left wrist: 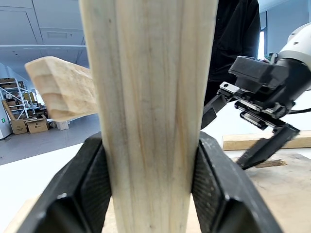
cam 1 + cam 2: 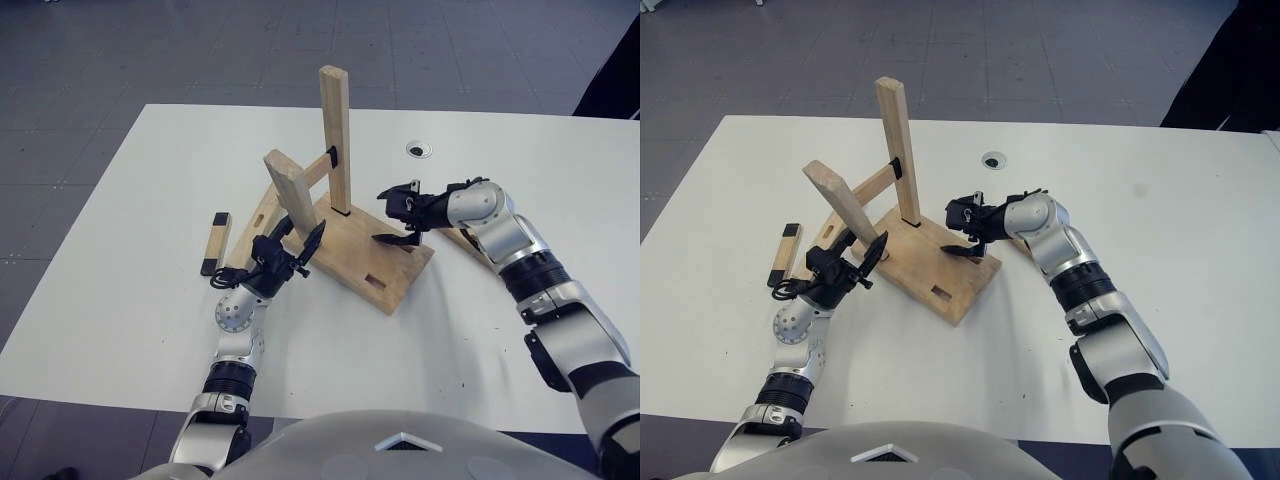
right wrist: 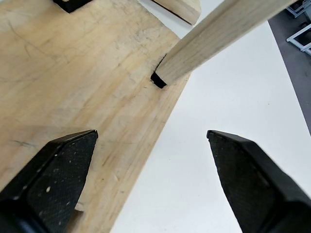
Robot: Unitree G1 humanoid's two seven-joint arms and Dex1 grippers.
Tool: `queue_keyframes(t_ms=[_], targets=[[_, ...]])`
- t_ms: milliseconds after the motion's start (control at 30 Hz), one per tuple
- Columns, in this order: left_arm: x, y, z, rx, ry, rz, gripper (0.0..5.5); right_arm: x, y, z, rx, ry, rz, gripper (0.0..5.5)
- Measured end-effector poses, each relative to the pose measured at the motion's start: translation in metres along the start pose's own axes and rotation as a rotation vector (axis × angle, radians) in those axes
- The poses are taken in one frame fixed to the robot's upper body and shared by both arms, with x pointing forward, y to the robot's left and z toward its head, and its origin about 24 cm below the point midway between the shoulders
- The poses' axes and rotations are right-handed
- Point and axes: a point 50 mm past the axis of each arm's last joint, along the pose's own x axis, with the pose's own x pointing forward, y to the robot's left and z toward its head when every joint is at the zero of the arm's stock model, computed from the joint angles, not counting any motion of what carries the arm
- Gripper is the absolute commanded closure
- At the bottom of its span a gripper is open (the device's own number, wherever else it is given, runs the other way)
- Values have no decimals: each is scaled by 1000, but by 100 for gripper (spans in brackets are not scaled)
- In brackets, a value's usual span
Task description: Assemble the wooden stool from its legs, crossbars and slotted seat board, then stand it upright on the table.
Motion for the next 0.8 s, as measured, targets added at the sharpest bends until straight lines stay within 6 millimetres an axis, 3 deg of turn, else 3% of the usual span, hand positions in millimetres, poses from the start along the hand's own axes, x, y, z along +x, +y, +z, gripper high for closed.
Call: queue_keyframes(t_ms=[300, 800], targets=[[-6, -3, 0, -141, -14, 79, 346, -10, 0, -11, -38, 3, -1, 133], [-9, -4, -2, -131, -8, 92, 346, -27, 11, -18, -13, 34, -27, 133]])
